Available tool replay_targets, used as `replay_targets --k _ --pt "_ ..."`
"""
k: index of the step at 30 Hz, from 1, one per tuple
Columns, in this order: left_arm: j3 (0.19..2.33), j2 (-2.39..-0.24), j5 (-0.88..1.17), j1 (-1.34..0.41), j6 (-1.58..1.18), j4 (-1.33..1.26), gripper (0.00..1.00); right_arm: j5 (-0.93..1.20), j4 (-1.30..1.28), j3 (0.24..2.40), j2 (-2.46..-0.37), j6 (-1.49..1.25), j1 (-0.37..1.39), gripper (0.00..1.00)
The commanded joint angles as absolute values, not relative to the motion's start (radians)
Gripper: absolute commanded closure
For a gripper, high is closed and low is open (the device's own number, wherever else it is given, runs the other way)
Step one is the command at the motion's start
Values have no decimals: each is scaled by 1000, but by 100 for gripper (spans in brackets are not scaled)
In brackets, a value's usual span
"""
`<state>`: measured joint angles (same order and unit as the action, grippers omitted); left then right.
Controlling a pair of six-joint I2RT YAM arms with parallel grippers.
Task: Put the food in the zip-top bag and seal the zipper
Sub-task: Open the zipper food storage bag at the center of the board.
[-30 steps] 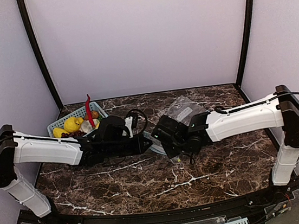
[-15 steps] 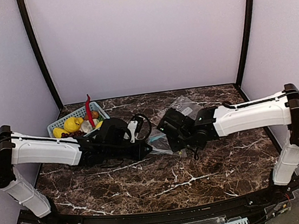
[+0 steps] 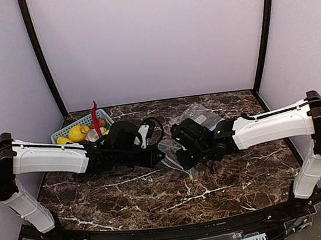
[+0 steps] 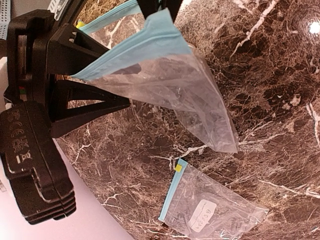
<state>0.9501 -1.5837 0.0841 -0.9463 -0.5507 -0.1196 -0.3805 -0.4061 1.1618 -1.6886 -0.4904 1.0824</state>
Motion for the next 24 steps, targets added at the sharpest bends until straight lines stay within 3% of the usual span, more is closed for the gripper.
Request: replay_targets --k 1,3,11,13,15,17,19,21,24 --pt "968 -1590 61 -943 -569 -79 99 -358 -377 1131 -1647 -500 1090 65" --pt "968 -1590 26 -943 -574 -52 99 -388 -383 1131 -1637 -512 1105 69" --pt "927 -1569 -50 -945 -573 23 99 -428 -400 1129 -1597 -552 1118 99" --pt "910 -1556 -34 -944 -555 18 99 -415 -394 1132 -1595 -531 1118 100" --pt "892 -1539 -11 -944 -533 7 92 -394 -379 1132 -1597 -497 1119 100" --pt "882 -1504 11 -945 -503 -25 75 -369 -367 1133 -1601 -462 1121 100" --pt "877 -1468 22 -945 -467 -22 45 -355 -368 1132 -1604 -436 1122 100" --pt "875 -1426 -2 -944 -437 -9 26 -355 -376 1131 -1606 -420 1126 100" --pt "875 -1376 -29 -944 -401 30 12 -351 -382 1126 -1606 -411 1126 100"
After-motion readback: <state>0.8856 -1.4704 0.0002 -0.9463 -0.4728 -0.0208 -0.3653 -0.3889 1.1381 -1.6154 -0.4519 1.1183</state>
